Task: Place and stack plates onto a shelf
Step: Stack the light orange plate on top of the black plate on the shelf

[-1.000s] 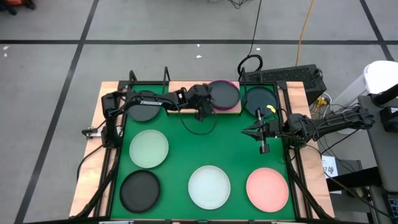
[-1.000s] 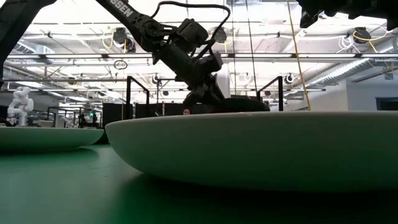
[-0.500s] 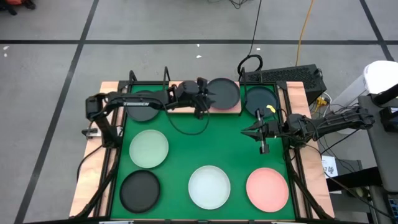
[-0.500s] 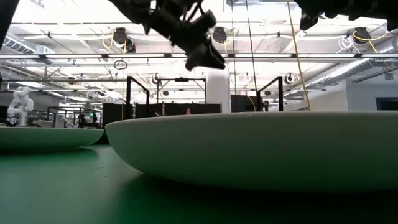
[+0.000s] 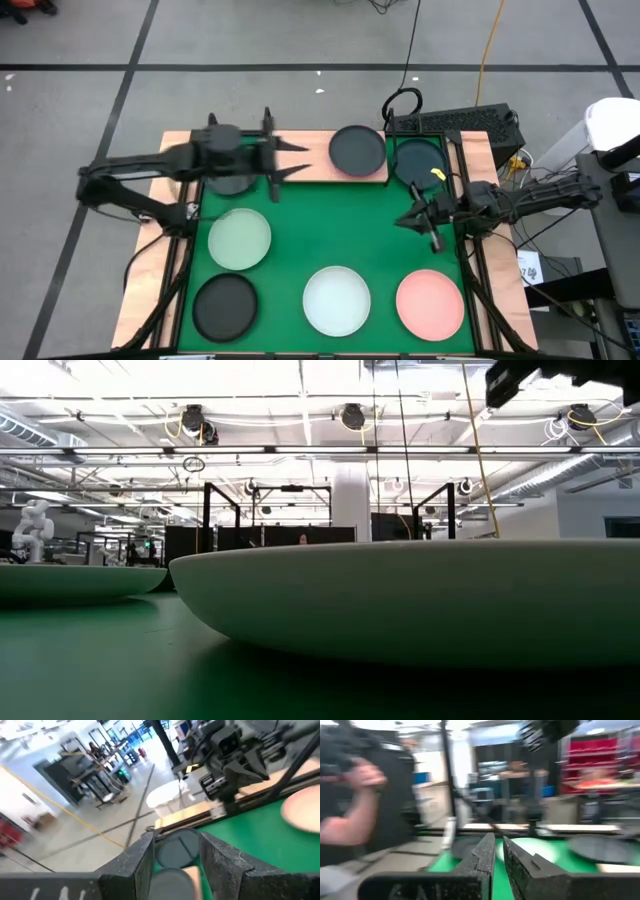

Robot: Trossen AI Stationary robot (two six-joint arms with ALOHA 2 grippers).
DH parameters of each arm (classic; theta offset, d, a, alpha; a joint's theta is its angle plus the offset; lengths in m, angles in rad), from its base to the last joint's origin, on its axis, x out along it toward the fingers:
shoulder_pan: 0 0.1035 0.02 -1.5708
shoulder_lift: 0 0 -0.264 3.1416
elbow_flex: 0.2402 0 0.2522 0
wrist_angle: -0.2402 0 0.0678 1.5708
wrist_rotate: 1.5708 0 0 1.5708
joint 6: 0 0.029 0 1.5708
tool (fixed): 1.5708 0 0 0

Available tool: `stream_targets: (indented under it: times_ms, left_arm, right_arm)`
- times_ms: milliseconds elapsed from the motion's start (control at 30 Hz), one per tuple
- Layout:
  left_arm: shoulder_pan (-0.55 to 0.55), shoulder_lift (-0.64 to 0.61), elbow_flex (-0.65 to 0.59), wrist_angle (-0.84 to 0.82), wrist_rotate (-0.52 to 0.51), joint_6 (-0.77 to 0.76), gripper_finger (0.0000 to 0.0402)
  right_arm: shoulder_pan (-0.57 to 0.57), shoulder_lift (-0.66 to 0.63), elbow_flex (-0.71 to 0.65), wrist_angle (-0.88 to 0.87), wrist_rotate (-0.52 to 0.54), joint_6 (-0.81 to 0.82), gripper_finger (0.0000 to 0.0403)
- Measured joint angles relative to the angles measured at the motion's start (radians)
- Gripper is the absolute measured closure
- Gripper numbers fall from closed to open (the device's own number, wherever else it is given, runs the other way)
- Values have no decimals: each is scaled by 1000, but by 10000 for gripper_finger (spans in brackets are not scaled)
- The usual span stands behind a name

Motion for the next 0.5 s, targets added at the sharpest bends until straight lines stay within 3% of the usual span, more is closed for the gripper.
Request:
stream_targets:
  times_ms: [133,367,500]
  left_arm:
    - [-26,-137,-109,19,1,-109,240]
    - [-51,-215,-562,656,55,-237,241]
    - [-54,-184,-735,995,55,-287,241]
  right_arm:
    - [0,12,96,-192,-40,39,378]
    - [0,150,385,-770,-40,33,378]
    - [2,234,411,-993,-65,90,378]
